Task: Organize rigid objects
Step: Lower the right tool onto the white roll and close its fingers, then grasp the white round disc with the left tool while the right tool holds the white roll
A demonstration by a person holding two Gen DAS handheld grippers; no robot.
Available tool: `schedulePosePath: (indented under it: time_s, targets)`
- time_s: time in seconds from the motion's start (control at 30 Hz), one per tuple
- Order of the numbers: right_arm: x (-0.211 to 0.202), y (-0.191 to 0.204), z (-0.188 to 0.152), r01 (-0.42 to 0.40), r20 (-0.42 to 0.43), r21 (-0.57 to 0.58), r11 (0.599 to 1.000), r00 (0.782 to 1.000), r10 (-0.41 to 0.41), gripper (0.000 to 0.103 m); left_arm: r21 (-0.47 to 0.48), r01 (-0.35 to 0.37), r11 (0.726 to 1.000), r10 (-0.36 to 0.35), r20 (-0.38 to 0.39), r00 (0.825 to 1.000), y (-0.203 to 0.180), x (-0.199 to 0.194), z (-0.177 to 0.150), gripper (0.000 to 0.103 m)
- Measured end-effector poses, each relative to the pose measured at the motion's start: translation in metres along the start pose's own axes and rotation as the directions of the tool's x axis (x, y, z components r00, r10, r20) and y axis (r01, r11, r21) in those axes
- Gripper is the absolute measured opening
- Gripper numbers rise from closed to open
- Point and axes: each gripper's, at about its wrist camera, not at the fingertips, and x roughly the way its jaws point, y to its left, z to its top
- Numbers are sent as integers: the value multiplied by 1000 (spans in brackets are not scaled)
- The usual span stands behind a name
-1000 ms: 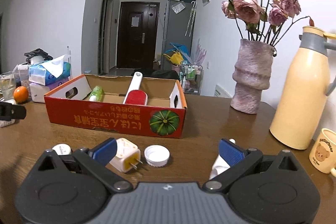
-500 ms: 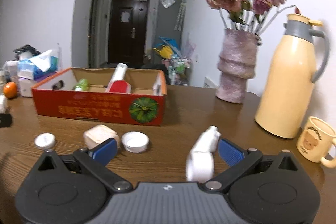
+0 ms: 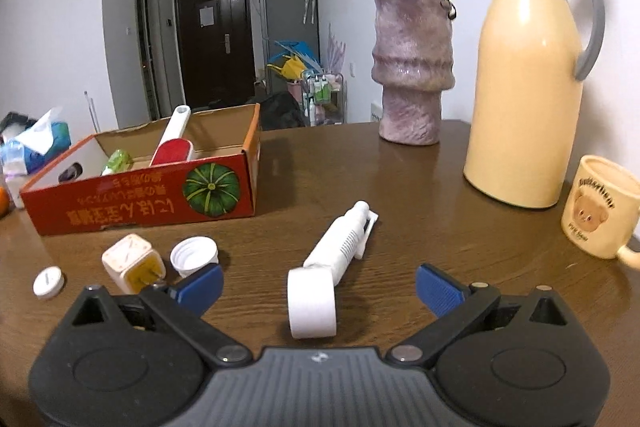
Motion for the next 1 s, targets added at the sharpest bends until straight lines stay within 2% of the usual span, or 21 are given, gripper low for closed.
schedulePosePath:
  time_s: [0.1, 0.23, 0.37, 0.43, 0.47, 0.5, 0.77, 1.0]
  targets:
    - [13, 3, 5, 24, -3, -6, 1000, 1000, -24, 98, 7, -12, 1000, 12, -12, 1000, -3, 5, -1, 103]
    - [31, 1, 9, 29, -55, 10, 1000, 998, -28, 88, 11, -19, 1000, 19, -17, 1000, -4, 8, -2, 103]
    - [33, 0, 6, 20, -92, 13, 1000, 996, -19, 82, 13, -12, 1000, 12, -26, 1000, -4, 10, -3, 103]
    - [34, 2, 4, 15, -105, 0, 1000, 994, -15, 61, 11, -8, 1000, 9, -29, 1000, -4, 10, -3, 103]
    - [34, 2, 3, 10, -118, 0, 1000, 993, -10, 38, 10, -8, 1000, 8, -30, 1000, -3, 11, -3, 103]
    - [35, 2, 2, 2, -133, 4, 1000, 991, -2, 25, 9, -7, 1000, 7, -31, 999, -3, 11, -4, 103]
    - [14, 6, 3, -8, -49, 3, 1000, 999, 8, 24, 18, 5, 1000, -4, -53, 999, -6, 20, -5, 103]
    - [2, 6, 6, -3, 13, 20, 1000, 1000, 2, 24, 6, 33, 999, -32, -101, 994, -12, 44, -3, 103]
